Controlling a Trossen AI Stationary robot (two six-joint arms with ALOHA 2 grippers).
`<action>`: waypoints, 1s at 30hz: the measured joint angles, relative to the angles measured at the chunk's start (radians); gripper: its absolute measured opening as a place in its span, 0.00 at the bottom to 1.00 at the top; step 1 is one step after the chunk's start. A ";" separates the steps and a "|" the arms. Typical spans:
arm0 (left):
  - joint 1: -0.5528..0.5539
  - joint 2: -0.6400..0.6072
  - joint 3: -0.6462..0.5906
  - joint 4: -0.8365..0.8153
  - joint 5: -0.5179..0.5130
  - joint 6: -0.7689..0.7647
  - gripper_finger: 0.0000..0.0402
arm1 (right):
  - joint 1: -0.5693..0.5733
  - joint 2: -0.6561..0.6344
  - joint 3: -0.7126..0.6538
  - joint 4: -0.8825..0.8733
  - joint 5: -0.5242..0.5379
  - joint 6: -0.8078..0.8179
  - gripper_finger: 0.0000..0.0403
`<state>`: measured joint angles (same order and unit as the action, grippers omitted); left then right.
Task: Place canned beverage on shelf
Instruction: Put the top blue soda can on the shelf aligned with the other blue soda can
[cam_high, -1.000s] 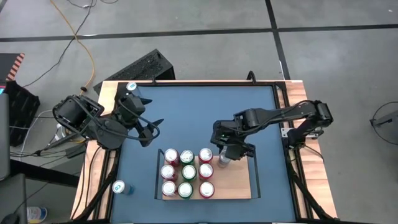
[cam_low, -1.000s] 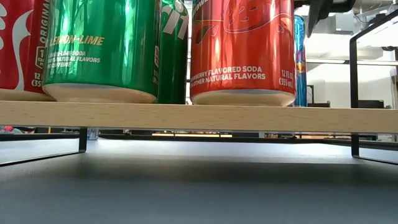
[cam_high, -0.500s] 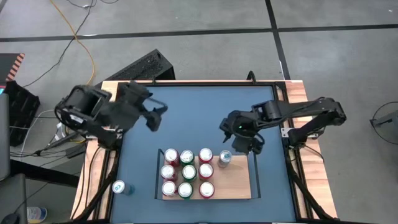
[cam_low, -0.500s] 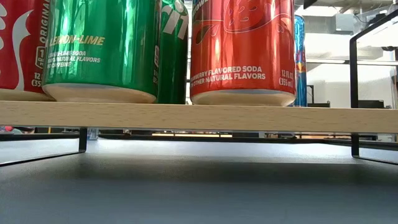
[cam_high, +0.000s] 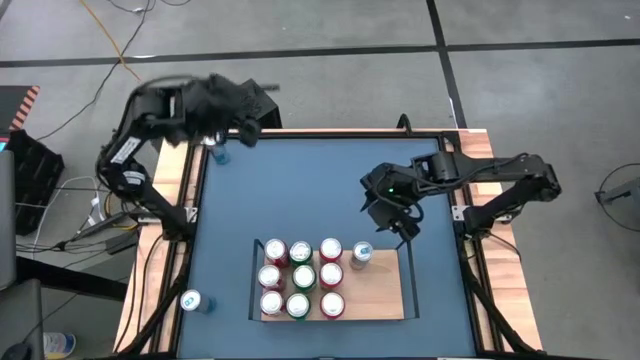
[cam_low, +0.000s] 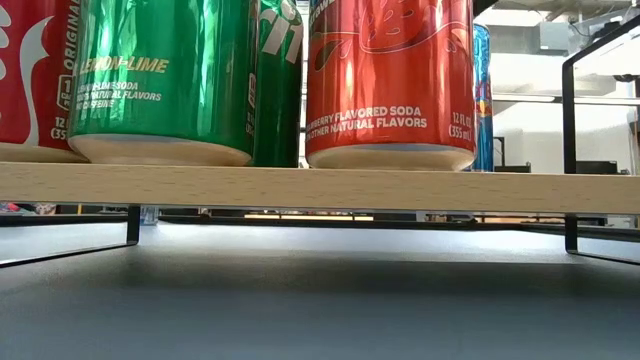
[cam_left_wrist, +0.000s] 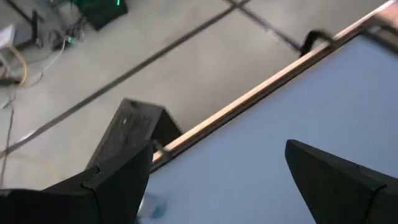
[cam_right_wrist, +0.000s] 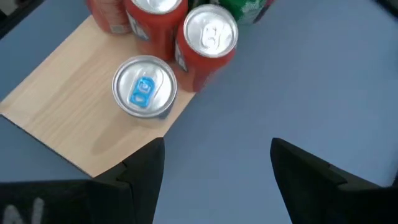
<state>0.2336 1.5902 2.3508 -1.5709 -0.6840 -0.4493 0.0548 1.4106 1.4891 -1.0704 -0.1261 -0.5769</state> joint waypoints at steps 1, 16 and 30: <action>0.051 0.000 -0.004 0.001 0.036 0.026 0.88 | -0.001 0.002 0.000 -0.005 -0.001 0.001 0.69; 0.673 -0.012 -0.477 0.077 0.303 0.245 0.88 | -0.093 0.001 -0.001 0.047 -0.003 0.086 0.69; 0.811 -0.046 -0.855 0.326 0.433 0.310 0.88 | -0.144 0.001 -0.001 0.080 -0.003 0.117 0.69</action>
<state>1.0451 1.5440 1.4955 -1.2453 -0.2511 -0.1395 -0.0895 1.4120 1.4883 -0.9907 -0.1293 -0.4603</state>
